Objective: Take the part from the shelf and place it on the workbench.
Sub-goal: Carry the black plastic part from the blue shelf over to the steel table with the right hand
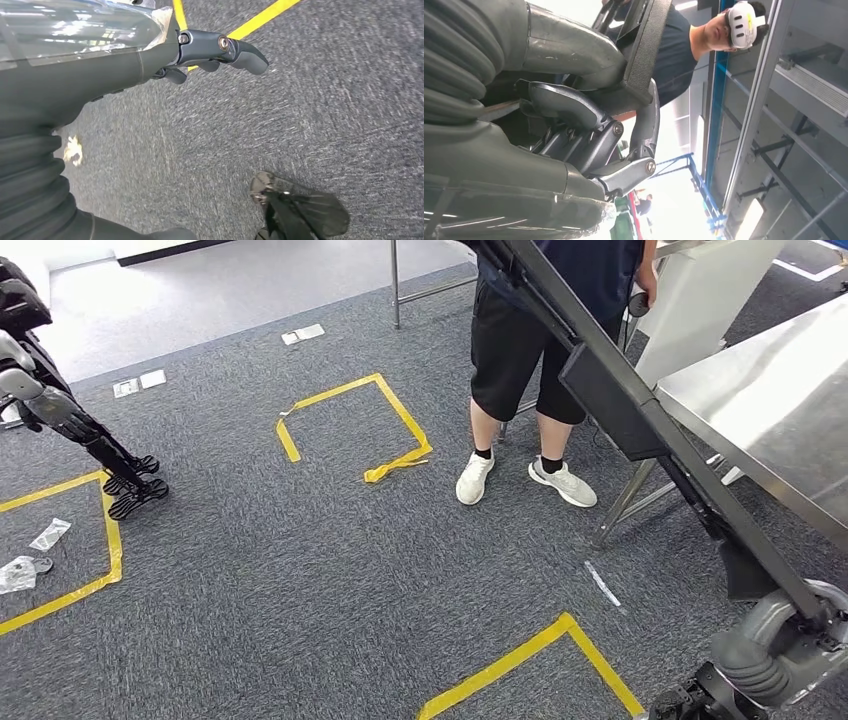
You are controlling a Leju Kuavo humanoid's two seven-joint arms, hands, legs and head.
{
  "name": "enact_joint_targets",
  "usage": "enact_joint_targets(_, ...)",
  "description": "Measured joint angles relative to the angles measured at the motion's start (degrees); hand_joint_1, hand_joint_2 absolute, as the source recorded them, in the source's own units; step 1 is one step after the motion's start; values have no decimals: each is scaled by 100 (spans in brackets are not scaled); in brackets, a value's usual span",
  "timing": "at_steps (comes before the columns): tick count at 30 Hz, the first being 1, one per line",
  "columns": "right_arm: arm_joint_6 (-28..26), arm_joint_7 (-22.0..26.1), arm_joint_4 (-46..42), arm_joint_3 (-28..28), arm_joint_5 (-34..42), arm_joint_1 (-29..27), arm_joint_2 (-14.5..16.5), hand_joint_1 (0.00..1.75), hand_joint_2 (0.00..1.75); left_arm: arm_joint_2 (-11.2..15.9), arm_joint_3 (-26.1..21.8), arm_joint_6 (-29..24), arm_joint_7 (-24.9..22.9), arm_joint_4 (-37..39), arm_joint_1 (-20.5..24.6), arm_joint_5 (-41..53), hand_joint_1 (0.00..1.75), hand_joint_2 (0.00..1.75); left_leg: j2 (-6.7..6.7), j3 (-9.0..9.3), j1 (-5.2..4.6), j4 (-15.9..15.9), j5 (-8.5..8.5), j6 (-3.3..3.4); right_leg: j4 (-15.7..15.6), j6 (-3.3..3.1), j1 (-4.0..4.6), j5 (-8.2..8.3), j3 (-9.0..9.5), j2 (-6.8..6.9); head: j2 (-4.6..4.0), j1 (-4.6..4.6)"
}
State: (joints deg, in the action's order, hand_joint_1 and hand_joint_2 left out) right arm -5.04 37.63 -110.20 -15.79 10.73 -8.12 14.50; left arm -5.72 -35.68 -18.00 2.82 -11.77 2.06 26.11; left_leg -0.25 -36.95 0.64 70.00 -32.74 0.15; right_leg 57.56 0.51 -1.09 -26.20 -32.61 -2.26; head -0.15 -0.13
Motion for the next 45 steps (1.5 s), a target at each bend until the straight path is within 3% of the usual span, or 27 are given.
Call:
enact_joint_targets(2, -3, 3, 25, 16, 19, 5, -13, 175, 175, 3, 1, 1, -35, 3, 2, 36, 0, 175, -177, 372, 28, -781, 363, 17, 14, 15, 18, 0, 1, -91, 0, 2)
enact_joint_targets(3, -13, 5, 29, 31, 29, 9, -20, 175, 175, 5, 1, 5, -43, 4, 2, 53, 0, 175, -262, 493, 34, -1040, 445, 23, 22, 37, 28, 6, -14, -134, 0, 6)
enact_joint_targets(5, -38, 10, 32, 57, 46, 5, -32, 175, 175, 10, 2, 33, -32, 8, 2, 82, 0, 175, -325, 561, 8, -1213, 460, 53, 22, 107, 37, 28, -54, -218, 0, 10)
enact_joint_targets(6, -50, 13, 32, 63, 50, -8, -37, 175, 175, 12, 3, 58, -13, 8, 3, 90, 0, 175, -270, 559, -4, -1226, 480, 91, 16, 146, 23, 41, -80, -251, 0, 13)
enact_joint_targets(8, -59, 16, 32, 66, 56, -43, -57, 175, 175, 23, 3, 106, 28, 8, 8, 98, 0, 175, -164, 569, -10, -1270, 523, 178, 168, 184, 15, -32, -187, -133, 0, 20)
enact_joint_targets(10, -61, 16, 33, 74, 60, -59, -78, 175, 175, 40, 3, 123, 45, 8, 10, 105, 0, 175, -41, 567, -16, -1295, 544, 241, 751, 156, 25, -307, -473, 76, 0, 33)
enact_joint_targets(12, -64, 16, 39, 83, 66, -68, -90, 175, 175, 51, 3, 125, 48, 9, 6, 109, 0, 175, 88, 552, -33, -1293, 540, 260, 1503, 145, 25, -601, -821, 138, 0, 39)
enact_joint_targets(13, -68, 16, 44, 84, 68, -76, -97, 175, 175, 52, 3, 126, 48, 10, 5, 110, 0, 175, 150, 548, -39, -1292, 539, 262, 1691, 166, 21, -652, -898, 146, 0, 40)
enact_joint_targets(14, -72, 16, 49, 84, 68, -84, -105, 175, 175, 54, 3, 126, 48, 11, 5, 110, 0, 175, 206, 549, -41, -1291, 537, 260, 1645, 204, 14, -614, -858, 161, 0, 42)
enact_joint_targets(16, -78, 16, 53, 85, 68, -94, -120, 175, 175, 54, 3, 127, 48, 12, 9, 110, 0, 175, 297, 562, -43, -1285, 527, 243, 926, 295, -3, -356, -448, 273, 0, 43)
enact_joint_targets(18, -79, 16, 55, 90, 68, -94, -126, 175, 175, 61, 3, 128, 49, 12, 11, 110, 0, 175, 369, 578, -72, -1269, 497, 193, 214, 299, 12, -151, -44, 426, 0, 34)
enact_joint_targets(19, -80, 16, 56, 93, 68, -95, -126, 175, 175, 65, 3, 128, 50, 12, 12, 110, 0, 175, 399, 586, -87, -1263, 486, 166, 60, 269, 24, -114, 41, 462, 0, 26)
enact_joint_targets(21, -81, 16, 56, 94, 68, -101, -129, 175, 175, 69, 3, 128, 50, 12, 18, 110, 0, 175, 461, 604, -85, -1270, 479, 111, 26, 189, 40, -96, 46, 392, 0, 14)
enact_joint_targets(23, -81, 17, 53, 92, 68, -104, -133, 175, 175, 69, 3, 128, 51, 12, 30, 110, 0, 175, 386, 569, -54, -1184, 387, 31, 2, 118, 4, -71, 55, 310, 0, 2)
enact_joint_targets(25, -81, 19, 49, 99, 68, -103, -127, 175, 175, 69, 4, 131, 54, 14, 35, 111, 0, 175, 180, 338, -37, -673, 77, -21, -19, 53, -31, -55, 64, 239, 0, -31)
enact_joint_targets(27, -81, 19, 49, 106, 68, -103, -122, 175, 175, 69, 5, 132, 55, 17, 20, 111, 0, 175, 70, -35, -37, 132, -277, -13, -21, 25, -17, -55, 57, 162, 0, -53)
enact_joint_targets(28, -81, 19, 50, 107, 68, -104, -122, 175, 175, 69, 5, 132, 54, 18, 10, 111, 0, 175, 55, -166, -37, 386, -340, -3, -19, 20, -9, -52, 57, 111, 0, -54)
enact_joint_targets(29, -81, 19, 50, 107, 68, -104, -123, 175, 175, 69, 5, 131, 54, 19, 2, 110, 0, 175, 45, -200, -37, 430, -288, 10, -18, 16, -3, -49, 59, 56, 0, -55)
enact_joint_targets(31, -81, 19, 50, 108, 68, -104, -123, 175, 175, 70, 5, 131, 54, 19, -2, 110, 0, 175, -22, 49, -27, -130, 92, 40, -14, 15, -2, -48, 73, -60, 0, -55)
enact_joint_targets(33, -81, 19, 50, 109, 68, -101, -123, 175, 175, 71, 5, 131, 54, 19, 0, 110, 0, 175, -223, 408, -6, -890, 392, 58, -2, 29, 19, -48, 69, -163, 0, -49)
enact_joint_targets(35, -73, 19, 52, 116, 85, -94, -123, 175, 175, 72, -6, 119, 97, 19, 2, 38, 0, 175, -332, 546, -17, -1203, 432, 73, 1, 80, 33, -31, 29, -251, 0, -45)
enact_joint_targets(37, -78, 17, 72, 140, 104, -41, -123, 175, 175, 68, -90, 87, 215, 17, 14, -170, 0, 175, -235, 560, -35, -1247, 454, 135, -1, 153, 19, -7, -27, -322, 0, -46)
enact_joint_targets(39, -148, 12, 113, 195, 87, 96, -123, 175, 175, 67, -212, 58, 319, 16, 33, -322, 0, 175, -110, 585, -36, -1290, 500, 219, 212, 174, 27, -111, -166, -182, 1, -29)
enact_joint_targets(41, -244, 7, 162, 275, 64, 223, -127, 175, 175, 74, -292, 45, 350, 16, 45, -346, 0, 175, 14, 592, -52, -1306, 520, 270, 884, 137, 39, -396, -491, 56, 1, -8)
enact_joint_targets(43, -317, 5, 210, 338, 83, 262, -137, 175, 175, 79, -359, 41, 355, 16, 48, -367, 0, 175, 125, 586, -70, -1304, 520, 285, 1600, 131, 36, -625, -828, 136, 1, 0)
enact_joint_targets(44, -345, 5, 231, 357, 100, 262, -145, 175, 175, 80, -390, 41, 356, 16, 48, -378, 0, 175, 172, 586, -74, -1302, 518, 287, 1712, 153, 34, -630, -879, 151, 1, 2)
enact_joint_targets(45, -370, 5, 251, 373, 117, 261, -156, 175, 175, 80, -415, 42, 356, 16, 50, -386, 0, 175, 217, 589, -75, -1302, 515, 286, 1565, 189, 33, -546, -805, 171, 1, 4)
